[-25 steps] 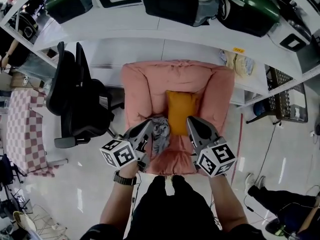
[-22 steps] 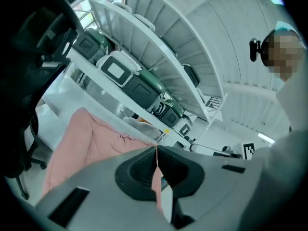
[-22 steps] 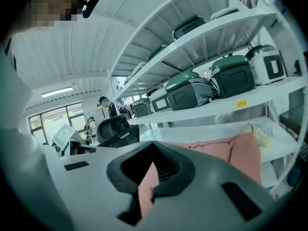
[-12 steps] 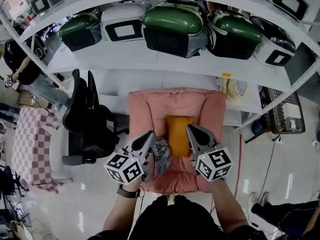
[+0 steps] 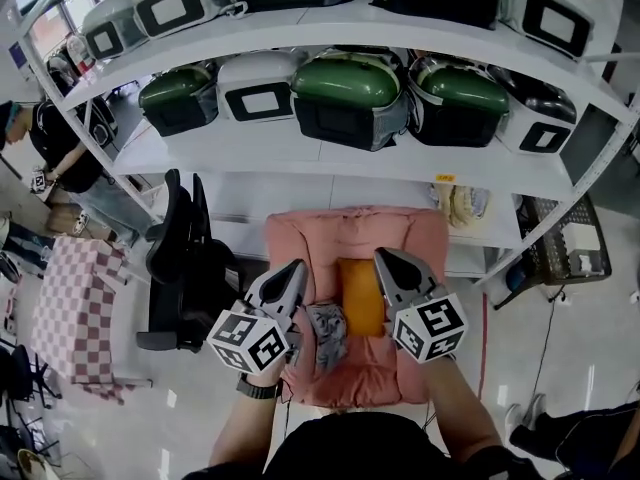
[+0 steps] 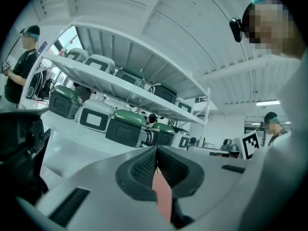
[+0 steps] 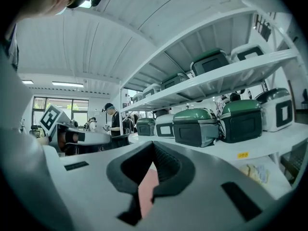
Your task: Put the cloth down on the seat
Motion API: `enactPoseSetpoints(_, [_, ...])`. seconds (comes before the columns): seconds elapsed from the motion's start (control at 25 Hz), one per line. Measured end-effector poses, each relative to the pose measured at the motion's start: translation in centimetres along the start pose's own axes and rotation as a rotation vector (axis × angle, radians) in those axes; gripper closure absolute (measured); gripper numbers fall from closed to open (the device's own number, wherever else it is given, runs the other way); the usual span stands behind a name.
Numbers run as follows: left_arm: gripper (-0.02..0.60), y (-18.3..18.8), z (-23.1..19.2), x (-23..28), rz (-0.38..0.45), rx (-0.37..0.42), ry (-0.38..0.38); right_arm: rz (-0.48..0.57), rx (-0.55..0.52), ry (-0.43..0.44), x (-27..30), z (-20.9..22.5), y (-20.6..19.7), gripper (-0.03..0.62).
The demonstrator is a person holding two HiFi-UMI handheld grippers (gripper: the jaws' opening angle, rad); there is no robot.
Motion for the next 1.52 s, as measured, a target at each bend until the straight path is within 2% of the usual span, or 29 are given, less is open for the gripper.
enactPoseSetpoints(0.24, [0.575,2.6,1.0,0.2,0.050,0.057,-0.004,0.057,-0.044,0.014,0.2,-0.5,3.2,0.591])
enactPoseSetpoints(0.6, [0.575,4.3,0.5,0.0,0.084,0.128,0.031,0.080,-0.079,0.012,0.1,-0.2,4.4,0.591])
enactPoseSetpoints(1.52, [0.575,3.3,-0.7,-0.7,0.070,0.100,0.052,0.037,-0.098,0.011,0.4,-1.1,3.1,0.591])
Point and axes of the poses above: the fingertips, and each gripper's own axes: x forward along the fingers, z to its right, y out of its top, the point moved 1 cm from there along -x, backward along the fingers, and after that the axes turned 14 degrees about z, right-handed, at the moved point
